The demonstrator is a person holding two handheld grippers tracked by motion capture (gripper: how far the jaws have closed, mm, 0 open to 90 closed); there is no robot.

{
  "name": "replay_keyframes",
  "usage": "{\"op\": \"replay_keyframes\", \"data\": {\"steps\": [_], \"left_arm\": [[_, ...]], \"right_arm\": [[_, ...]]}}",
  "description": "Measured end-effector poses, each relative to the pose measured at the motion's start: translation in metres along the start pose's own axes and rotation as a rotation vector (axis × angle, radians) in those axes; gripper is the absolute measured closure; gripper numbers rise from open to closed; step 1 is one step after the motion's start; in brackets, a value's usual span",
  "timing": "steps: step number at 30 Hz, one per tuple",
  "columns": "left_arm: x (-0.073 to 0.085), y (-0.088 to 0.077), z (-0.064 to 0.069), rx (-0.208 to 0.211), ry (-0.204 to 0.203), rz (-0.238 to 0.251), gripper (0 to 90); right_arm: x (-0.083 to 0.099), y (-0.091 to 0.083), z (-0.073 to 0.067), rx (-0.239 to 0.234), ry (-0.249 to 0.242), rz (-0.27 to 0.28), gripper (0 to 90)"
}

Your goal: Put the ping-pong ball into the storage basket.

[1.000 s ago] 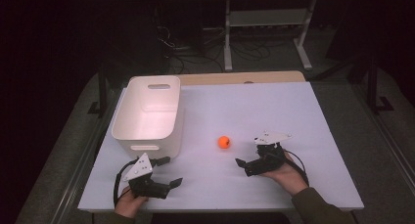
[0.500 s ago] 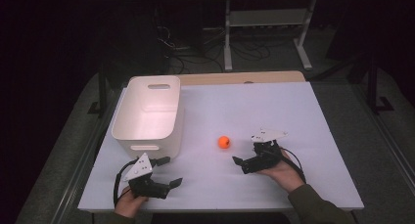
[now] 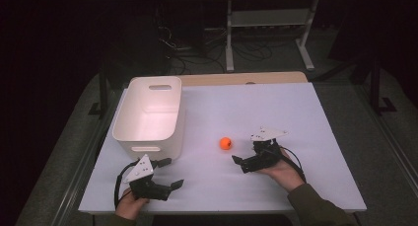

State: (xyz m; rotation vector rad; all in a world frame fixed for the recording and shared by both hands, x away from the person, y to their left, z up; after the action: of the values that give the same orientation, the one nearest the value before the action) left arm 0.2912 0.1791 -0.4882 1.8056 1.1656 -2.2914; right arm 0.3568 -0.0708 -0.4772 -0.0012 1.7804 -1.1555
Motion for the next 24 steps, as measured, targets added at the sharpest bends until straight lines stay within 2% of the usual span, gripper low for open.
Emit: {"op": "replay_keyframes", "data": {"steps": [24], "left_arm": [[0.0, 0.0, 0.0, 0.001, -0.001, 0.002, 14.1]], "right_arm": [[-0.012, 0.008, -0.002, -0.008, -0.009, 0.007, 0.0]]}}
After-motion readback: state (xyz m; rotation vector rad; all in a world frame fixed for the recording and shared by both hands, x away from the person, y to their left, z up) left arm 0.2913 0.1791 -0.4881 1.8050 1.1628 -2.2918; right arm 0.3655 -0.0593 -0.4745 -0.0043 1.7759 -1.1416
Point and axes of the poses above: each handheld gripper's, and its own axes: y roughly forward along the jaws, x roughly out of its underside, z roughly to its right, the point moved 9 cm from there along y, roughly forward along the jaws, and after that the axes turned 9 degrees about -z, right-handed, at the moved point
